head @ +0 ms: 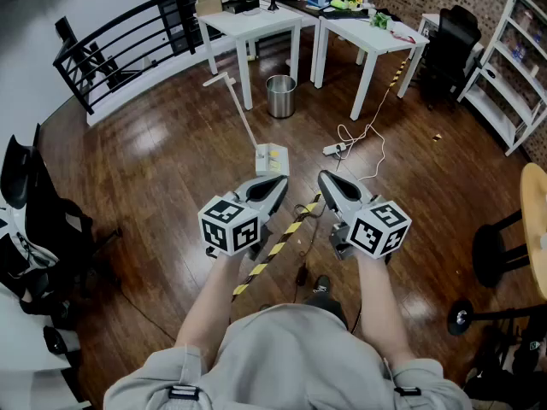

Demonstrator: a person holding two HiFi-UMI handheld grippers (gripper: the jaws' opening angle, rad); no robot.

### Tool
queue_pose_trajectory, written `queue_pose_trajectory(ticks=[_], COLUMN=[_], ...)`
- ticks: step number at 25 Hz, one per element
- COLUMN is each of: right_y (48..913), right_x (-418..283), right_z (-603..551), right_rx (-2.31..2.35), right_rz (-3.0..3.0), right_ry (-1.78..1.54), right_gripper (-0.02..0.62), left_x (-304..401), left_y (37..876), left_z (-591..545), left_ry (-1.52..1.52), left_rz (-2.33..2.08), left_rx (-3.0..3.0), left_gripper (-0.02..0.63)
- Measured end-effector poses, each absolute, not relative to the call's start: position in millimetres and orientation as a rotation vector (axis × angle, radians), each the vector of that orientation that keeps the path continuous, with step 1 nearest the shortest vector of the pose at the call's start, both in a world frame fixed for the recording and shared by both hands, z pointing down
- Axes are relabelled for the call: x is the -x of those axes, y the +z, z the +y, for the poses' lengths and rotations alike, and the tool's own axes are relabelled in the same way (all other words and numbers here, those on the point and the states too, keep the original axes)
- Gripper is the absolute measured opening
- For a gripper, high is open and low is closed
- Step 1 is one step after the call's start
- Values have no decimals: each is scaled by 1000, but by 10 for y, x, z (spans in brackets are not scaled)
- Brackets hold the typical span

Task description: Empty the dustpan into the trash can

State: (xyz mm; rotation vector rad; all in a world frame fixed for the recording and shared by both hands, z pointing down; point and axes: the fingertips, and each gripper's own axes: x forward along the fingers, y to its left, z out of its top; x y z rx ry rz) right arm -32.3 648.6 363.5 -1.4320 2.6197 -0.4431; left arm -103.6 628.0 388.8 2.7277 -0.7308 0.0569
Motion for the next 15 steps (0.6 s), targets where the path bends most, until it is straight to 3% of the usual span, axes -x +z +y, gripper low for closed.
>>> queue_pose_trajectory(ticks=[15], right_y=[3694], right_x=[-1128], right_z=[5372], right_rx=[1447], right_rz=[2719], right_ry=[-418], right_gripper=[-2], left_x=[-107], left_y=[3802], left_z=[5221], left_ry=[70], left_rz=[-886], left_rx=[-2689], left_gripper=[6])
